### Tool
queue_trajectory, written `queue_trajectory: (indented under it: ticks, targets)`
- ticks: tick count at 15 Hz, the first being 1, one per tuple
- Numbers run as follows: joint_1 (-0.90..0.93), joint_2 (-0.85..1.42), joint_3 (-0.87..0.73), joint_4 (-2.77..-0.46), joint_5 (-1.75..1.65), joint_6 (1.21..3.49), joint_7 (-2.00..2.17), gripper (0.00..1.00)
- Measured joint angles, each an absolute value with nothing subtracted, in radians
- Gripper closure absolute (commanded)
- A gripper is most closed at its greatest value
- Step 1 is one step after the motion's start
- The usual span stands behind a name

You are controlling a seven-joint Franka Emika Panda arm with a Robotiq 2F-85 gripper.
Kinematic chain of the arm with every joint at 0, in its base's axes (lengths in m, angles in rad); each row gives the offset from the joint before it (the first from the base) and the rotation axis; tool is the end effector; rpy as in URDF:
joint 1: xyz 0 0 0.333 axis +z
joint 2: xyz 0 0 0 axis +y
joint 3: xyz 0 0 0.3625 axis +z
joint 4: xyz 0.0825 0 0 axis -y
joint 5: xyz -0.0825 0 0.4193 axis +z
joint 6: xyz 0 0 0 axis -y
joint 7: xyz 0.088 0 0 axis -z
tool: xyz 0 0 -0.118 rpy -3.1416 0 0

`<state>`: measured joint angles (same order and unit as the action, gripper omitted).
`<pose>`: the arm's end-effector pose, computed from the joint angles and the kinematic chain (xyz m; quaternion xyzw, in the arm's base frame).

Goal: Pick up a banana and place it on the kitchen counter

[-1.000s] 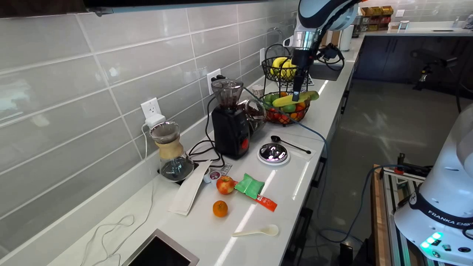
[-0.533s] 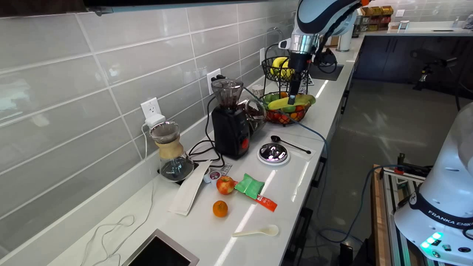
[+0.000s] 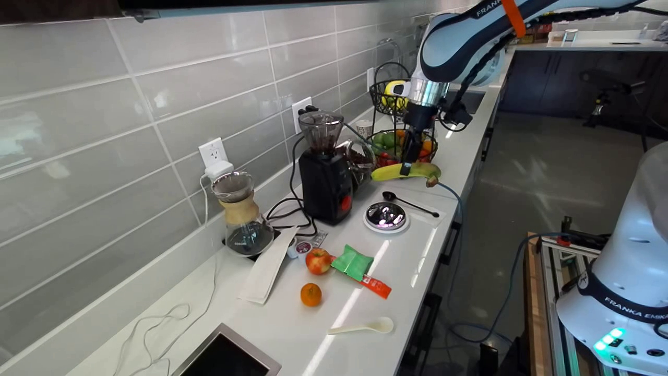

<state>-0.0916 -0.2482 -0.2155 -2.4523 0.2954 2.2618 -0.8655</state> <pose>0.4543 -0.1344 0.4093 -0.9718 -0.1868 -0.0976 0.1054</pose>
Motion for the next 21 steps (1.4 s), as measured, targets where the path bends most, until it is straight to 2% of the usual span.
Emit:
queue_trajectory:
  ticks: [11, 16, 21]
  targets:
    - [0.049, -0.235, -0.206, -2.623, 0.524, 2.468, -1.028, 0.84]
    - [0.067, -0.199, -0.18, -2.678, 0.535, 2.646, -1.029, 0.84]
    - [0.085, -0.147, -0.177, -2.705, 0.544, 2.694, -1.044, 0.84]
